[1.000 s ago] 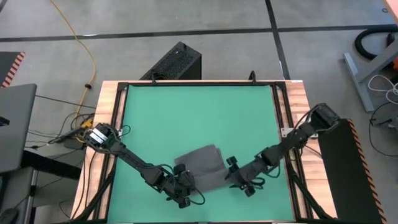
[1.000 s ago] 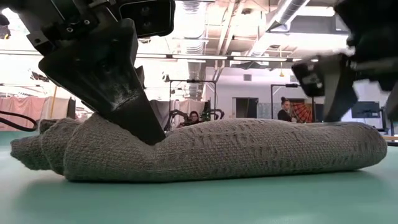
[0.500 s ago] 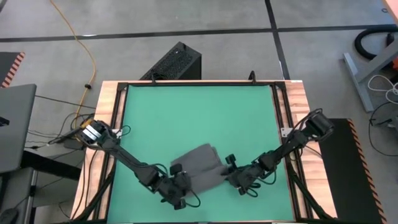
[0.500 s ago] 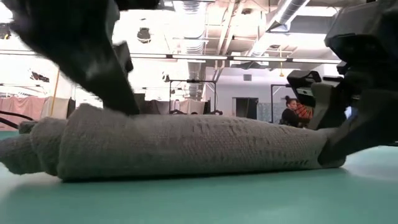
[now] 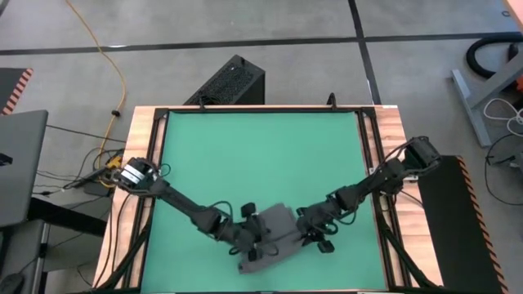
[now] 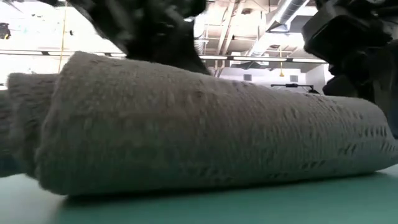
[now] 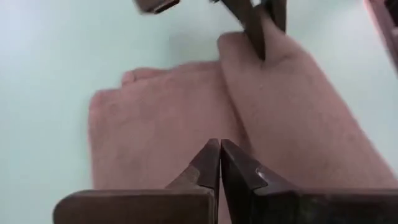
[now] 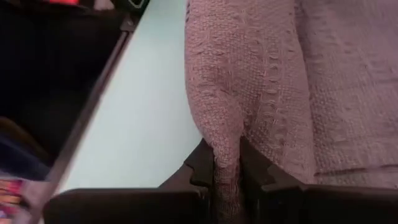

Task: Roll towel
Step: Roll the black towel

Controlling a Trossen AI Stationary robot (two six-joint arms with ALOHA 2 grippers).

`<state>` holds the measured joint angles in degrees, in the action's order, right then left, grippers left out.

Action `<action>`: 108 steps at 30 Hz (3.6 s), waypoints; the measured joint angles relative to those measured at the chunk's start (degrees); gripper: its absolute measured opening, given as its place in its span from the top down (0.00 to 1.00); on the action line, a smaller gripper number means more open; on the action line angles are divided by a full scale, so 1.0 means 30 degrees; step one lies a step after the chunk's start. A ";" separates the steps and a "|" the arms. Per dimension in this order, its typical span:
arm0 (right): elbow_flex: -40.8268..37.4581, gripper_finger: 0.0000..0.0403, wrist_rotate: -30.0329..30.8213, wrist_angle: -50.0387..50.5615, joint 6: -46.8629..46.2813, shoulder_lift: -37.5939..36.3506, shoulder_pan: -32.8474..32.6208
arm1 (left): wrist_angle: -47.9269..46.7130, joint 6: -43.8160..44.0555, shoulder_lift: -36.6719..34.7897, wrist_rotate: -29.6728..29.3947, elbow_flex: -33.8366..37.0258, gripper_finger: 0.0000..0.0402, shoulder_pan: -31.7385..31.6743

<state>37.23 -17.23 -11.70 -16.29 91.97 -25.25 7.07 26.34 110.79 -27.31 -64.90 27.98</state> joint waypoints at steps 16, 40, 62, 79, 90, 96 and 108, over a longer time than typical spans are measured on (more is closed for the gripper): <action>0.0036 0.87 -0.2557 -0.0095 -0.4008 0.0397 0.1514 | 0.3954 -0.0401 0.3099 0.3466 -0.0107 1.00 -0.2292; 0.0080 0.87 -0.3465 0.2347 -0.3774 0.0353 0.4332 | 0.0126 -0.4045 0.2687 0.3544 -0.4794 1.00 -0.1772; -0.0004 0.87 -0.6378 0.2754 -0.3471 0.0390 0.6897 | -0.4637 -0.2930 0.2335 0.3032 -0.5818 0.54 -0.1271; -0.0007 0.87 -0.6444 0.2766 -0.3106 0.0390 0.6954 | -1.4241 0.3216 0.2177 0.3900 -0.8182 0.46 0.0095; -0.0007 0.87 -0.6453 0.2893 -0.3424 0.0375 0.6963 | -1.5664 0.4890 0.2832 0.2373 -0.7972 0.46 0.0710; -0.0007 0.87 -0.6465 0.3026 -0.3563 0.0375 0.6955 | -1.4931 0.6222 0.2813 0.3807 -0.6863 0.57 0.0443; -0.0015 0.86 -0.6429 0.3060 -0.3424 0.0375 0.6738 | -0.5358 0.7279 0.2621 0.6592 -0.3318 0.96 0.1108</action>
<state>37.19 -36.51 -2.52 -26.57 93.10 -5.04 -9.01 48.17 118.65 -7.53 -74.86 31.30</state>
